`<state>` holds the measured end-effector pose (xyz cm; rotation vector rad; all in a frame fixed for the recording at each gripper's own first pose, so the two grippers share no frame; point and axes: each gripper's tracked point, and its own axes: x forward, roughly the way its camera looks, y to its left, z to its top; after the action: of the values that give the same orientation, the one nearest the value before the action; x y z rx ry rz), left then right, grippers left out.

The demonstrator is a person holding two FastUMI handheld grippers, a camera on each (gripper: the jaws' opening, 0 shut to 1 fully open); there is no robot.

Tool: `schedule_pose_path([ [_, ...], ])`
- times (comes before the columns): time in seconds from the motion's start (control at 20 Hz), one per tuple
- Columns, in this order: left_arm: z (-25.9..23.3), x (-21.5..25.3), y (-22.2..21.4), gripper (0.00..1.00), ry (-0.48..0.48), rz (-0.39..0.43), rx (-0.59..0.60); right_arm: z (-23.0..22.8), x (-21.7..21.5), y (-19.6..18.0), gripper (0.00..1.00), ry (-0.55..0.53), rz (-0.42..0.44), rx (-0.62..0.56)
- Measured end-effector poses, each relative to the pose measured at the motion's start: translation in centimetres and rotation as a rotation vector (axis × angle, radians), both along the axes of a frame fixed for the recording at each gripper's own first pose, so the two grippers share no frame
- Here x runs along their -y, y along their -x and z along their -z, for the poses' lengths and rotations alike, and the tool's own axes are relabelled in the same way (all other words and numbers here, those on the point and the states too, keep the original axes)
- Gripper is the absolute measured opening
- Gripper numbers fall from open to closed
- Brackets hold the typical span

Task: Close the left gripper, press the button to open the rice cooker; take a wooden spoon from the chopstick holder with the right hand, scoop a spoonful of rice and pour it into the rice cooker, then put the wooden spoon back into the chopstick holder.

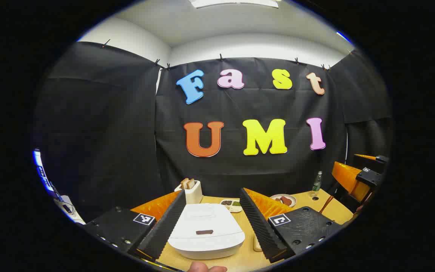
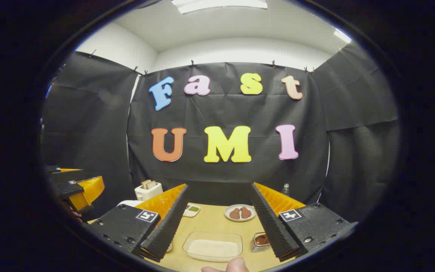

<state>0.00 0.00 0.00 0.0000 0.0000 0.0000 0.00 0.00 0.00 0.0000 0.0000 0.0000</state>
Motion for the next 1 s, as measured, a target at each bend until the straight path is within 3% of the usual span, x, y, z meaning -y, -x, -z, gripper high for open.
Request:
schedule_pose_path([
  [1.0,1.4,0.5,0.2,0.94,-0.02,0.012,-0.049,1.5,0.9,0.2,1.0,-0.026,0.007,-0.041],
])
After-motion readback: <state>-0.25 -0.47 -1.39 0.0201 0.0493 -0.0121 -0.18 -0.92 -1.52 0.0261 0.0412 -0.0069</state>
